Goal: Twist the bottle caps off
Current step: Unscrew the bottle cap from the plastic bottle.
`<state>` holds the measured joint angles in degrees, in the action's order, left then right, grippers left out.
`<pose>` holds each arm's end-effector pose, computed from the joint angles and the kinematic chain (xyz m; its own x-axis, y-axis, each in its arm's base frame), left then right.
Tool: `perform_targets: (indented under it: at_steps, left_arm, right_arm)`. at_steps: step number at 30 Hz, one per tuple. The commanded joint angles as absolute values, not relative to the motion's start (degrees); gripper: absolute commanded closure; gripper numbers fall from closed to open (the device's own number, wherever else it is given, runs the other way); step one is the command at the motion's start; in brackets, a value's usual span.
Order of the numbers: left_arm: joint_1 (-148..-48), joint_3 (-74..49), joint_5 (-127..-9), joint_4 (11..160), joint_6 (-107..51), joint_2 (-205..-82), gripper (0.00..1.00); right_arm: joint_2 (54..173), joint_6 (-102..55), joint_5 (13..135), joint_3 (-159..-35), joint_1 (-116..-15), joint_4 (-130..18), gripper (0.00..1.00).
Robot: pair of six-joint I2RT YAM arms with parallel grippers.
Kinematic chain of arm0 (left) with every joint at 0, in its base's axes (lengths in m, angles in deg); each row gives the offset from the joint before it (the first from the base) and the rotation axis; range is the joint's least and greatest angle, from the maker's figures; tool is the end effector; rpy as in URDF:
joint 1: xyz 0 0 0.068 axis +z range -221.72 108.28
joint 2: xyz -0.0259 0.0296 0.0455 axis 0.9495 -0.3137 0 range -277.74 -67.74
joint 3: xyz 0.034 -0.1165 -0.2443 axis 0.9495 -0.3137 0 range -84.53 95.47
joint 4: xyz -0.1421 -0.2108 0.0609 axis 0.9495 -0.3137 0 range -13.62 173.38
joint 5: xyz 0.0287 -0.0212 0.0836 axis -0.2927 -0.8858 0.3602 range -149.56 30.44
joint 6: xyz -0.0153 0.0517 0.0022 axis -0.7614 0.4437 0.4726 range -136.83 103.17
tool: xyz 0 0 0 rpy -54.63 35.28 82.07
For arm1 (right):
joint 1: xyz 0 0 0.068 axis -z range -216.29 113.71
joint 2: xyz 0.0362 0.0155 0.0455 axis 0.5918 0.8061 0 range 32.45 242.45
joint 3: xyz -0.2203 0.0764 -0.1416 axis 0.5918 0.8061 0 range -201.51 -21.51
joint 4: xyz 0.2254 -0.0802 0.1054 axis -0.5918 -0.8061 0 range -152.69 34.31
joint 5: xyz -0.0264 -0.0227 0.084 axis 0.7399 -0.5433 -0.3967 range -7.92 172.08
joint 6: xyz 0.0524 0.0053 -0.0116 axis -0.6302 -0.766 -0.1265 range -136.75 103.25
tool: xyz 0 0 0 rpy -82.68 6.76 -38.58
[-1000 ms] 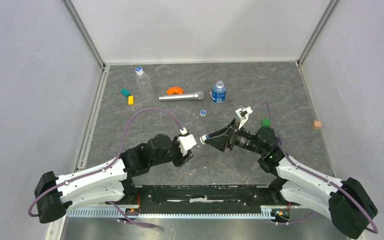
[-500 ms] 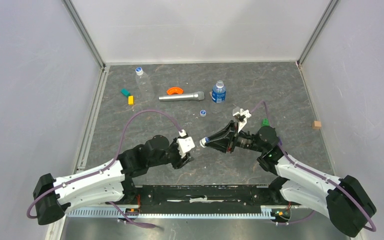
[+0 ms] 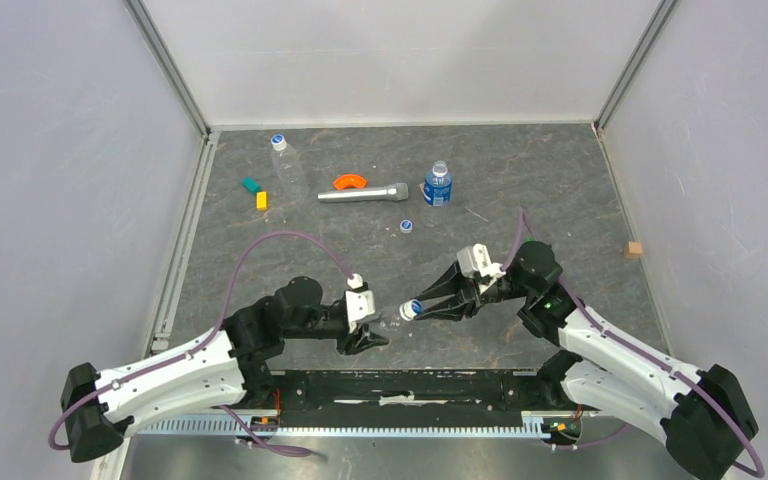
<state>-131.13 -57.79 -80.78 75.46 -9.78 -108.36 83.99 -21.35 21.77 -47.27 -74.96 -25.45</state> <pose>0.0761 -0.1541 0.2449 -0.0681 0.3399 -0.9380 0.9893 0.1446 -0.0195 0.1320 0.1453 0.2749 -0.0184 0.0360 -0.9992 -0.9874 -0.1579 0.0125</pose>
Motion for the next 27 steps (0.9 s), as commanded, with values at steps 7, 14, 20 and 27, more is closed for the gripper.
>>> perform_targets:
  at_steps: [7, 14, 20, 27]
  left_arm:
    - [-131.05, -56.23, -81.65, 81.96, -9.07, -105.84, 0.82]
    - [-131.12, -55.82, -71.25, 80.16, -8.63, -107.81, 0.81]
    - [-131.17, -53.6, -63.17, 78.51, -9.01, -113.44, 0.82]
    - [-131.95, -52.6, -56.76, 77.93, -9.03, -116.56, 0.84]
  right_arm:
    - [83.14, -12.35, 29.8, -48.42, -74.96, -37.68, 0.37]
    - [75.62, -16.65, 35.15, -43.47, -74.87, -36.18, 0.28]
    - [73.49, -34.19, 48.76, -42.03, -74.9, -31.48, 0.26]
    - [77.05, -54.0, 55.9, -39.58, -74.89, -22.06, 0.27]
